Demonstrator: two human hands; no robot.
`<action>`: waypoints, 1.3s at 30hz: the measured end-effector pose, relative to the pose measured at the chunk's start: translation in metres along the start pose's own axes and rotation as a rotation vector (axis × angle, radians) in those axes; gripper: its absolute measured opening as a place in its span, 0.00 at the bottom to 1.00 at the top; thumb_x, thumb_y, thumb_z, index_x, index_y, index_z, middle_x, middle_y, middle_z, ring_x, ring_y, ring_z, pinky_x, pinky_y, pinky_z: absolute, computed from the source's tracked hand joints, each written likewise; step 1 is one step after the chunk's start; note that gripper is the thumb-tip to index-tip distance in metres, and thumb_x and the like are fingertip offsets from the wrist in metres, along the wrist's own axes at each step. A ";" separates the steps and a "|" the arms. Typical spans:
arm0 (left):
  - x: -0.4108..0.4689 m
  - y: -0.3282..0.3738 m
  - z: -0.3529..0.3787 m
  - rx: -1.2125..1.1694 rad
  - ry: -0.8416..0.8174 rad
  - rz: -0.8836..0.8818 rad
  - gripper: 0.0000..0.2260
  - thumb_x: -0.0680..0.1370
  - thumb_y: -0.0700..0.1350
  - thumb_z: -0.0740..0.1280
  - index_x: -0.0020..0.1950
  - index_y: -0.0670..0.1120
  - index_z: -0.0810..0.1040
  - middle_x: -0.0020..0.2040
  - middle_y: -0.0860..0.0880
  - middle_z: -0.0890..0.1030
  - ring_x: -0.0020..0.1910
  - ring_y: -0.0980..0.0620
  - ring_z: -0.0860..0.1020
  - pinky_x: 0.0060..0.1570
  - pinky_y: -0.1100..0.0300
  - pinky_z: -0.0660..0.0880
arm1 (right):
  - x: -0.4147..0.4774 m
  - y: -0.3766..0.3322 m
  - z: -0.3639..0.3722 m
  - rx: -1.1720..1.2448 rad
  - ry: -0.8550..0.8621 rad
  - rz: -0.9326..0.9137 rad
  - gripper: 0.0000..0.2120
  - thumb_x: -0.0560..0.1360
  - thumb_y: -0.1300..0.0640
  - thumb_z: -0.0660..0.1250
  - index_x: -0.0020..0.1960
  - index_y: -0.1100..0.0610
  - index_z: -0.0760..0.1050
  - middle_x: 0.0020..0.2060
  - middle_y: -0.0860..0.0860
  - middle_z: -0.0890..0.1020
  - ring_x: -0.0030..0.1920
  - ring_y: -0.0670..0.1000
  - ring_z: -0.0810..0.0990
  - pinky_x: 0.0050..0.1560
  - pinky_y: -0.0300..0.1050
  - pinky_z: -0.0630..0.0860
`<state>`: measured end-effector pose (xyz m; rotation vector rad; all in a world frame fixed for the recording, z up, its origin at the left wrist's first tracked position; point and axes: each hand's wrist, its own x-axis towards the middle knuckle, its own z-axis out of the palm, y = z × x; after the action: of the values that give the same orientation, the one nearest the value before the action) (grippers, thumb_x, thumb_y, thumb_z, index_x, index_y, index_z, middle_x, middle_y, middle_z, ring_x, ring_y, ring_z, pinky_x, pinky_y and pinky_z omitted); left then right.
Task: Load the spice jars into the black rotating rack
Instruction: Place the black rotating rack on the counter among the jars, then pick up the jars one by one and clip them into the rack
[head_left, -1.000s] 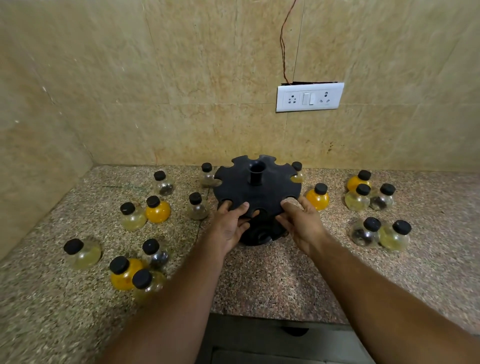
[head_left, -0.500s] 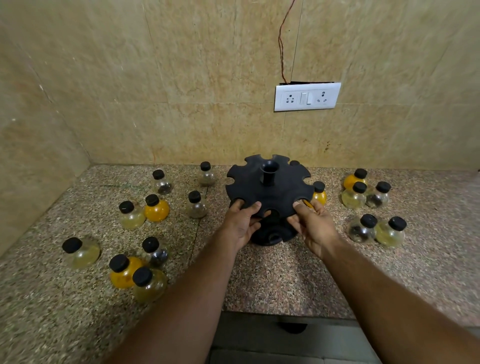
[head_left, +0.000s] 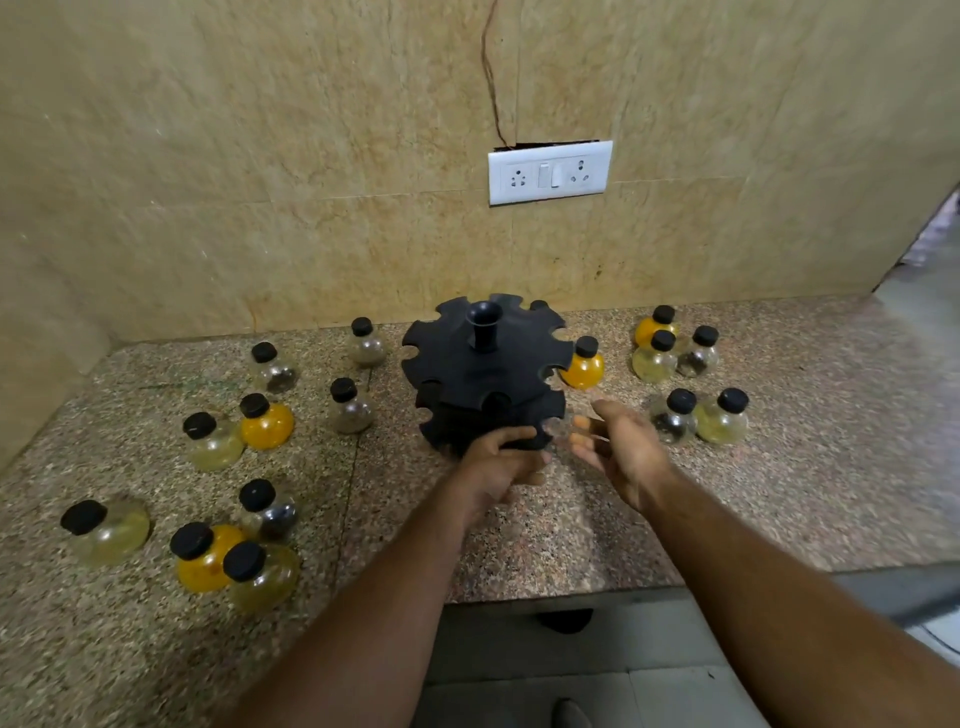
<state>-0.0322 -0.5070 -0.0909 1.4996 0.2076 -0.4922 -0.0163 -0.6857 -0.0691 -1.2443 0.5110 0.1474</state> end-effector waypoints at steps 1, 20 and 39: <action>0.003 -0.002 0.012 0.052 -0.031 0.003 0.22 0.74 0.43 0.76 0.67 0.50 0.76 0.54 0.48 0.86 0.50 0.47 0.85 0.30 0.60 0.73 | 0.001 0.000 -0.013 -0.035 0.037 -0.007 0.07 0.84 0.55 0.62 0.53 0.56 0.76 0.45 0.55 0.85 0.40 0.52 0.83 0.44 0.46 0.82; 0.129 -0.025 0.171 1.303 -0.031 0.041 0.51 0.72 0.62 0.74 0.82 0.55 0.43 0.83 0.46 0.45 0.81 0.42 0.47 0.75 0.40 0.59 | 0.094 -0.036 -0.164 -1.121 0.101 -0.381 0.33 0.77 0.50 0.67 0.78 0.53 0.61 0.73 0.57 0.68 0.68 0.61 0.73 0.61 0.54 0.72; 0.149 -0.061 0.170 0.916 0.112 0.023 0.41 0.72 0.57 0.76 0.80 0.54 0.60 0.81 0.47 0.57 0.80 0.44 0.56 0.75 0.51 0.61 | 0.152 -0.032 -0.165 -1.321 -0.038 -0.517 0.23 0.78 0.47 0.67 0.70 0.53 0.69 0.63 0.56 0.76 0.59 0.57 0.78 0.48 0.47 0.73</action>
<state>0.0445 -0.7017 -0.1967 2.4234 0.0415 -0.5108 0.0810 -0.8749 -0.1466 -2.6089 -0.0331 0.0543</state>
